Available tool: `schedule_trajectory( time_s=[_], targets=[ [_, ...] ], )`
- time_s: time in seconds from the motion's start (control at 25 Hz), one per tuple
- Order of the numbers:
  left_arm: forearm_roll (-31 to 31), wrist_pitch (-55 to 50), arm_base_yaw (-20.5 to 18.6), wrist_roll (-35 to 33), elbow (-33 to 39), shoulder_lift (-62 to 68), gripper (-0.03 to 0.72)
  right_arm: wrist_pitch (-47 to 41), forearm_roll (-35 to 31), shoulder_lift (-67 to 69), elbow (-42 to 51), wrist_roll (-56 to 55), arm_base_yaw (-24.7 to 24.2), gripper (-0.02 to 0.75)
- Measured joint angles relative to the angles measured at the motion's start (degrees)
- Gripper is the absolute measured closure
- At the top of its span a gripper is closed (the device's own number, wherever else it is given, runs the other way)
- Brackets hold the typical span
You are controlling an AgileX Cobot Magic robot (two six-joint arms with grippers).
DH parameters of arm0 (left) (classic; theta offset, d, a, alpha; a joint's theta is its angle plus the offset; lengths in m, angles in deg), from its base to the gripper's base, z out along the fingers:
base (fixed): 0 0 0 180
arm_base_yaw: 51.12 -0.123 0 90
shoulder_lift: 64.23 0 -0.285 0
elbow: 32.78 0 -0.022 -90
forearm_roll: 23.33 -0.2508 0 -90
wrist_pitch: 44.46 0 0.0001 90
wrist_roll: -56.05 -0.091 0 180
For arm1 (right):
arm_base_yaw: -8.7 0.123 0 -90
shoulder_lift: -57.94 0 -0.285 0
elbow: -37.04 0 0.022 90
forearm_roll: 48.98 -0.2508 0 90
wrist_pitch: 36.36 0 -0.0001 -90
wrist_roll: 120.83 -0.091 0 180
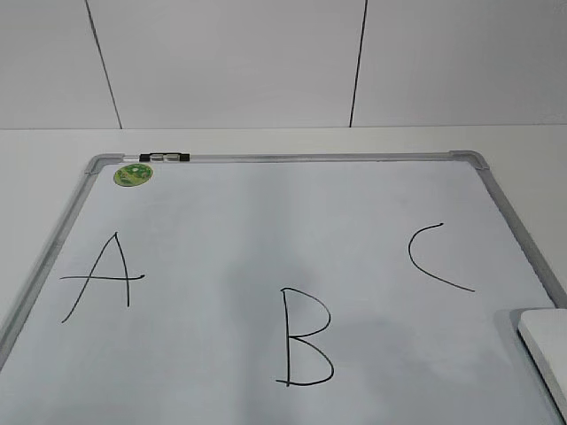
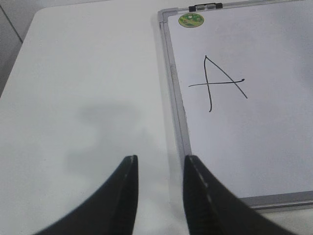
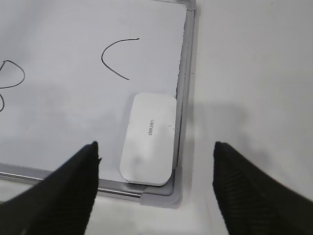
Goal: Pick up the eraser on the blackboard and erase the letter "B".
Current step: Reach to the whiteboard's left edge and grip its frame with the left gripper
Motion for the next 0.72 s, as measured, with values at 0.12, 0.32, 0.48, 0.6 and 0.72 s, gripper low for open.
schedule_trajectory(
  time_s=[0.12, 0.32, 0.48, 0.6, 0.72],
  targets=[
    [0.00, 0.00, 0.00, 0.00, 0.00, 0.00, 0.449, 0.00, 0.00, 0.00, 0.00, 0.00, 0.00, 0.155],
    [0.00, 0.00, 0.00, 0.00, 0.00, 0.00, 0.449, 0.00, 0.00, 0.00, 0.00, 0.00, 0.00, 0.155],
    [0.00, 0.00, 0.00, 0.00, 0.00, 0.00, 0.449, 0.00, 0.00, 0.00, 0.00, 0.00, 0.00, 0.155],
    [0.00, 0.00, 0.00, 0.00, 0.00, 0.00, 0.449, 0.00, 0.00, 0.00, 0.00, 0.00, 0.00, 0.155],
    [0.00, 0.00, 0.00, 0.00, 0.00, 0.00, 0.449, 0.00, 0.00, 0.00, 0.00, 0.00, 0.00, 0.155]
  ],
)
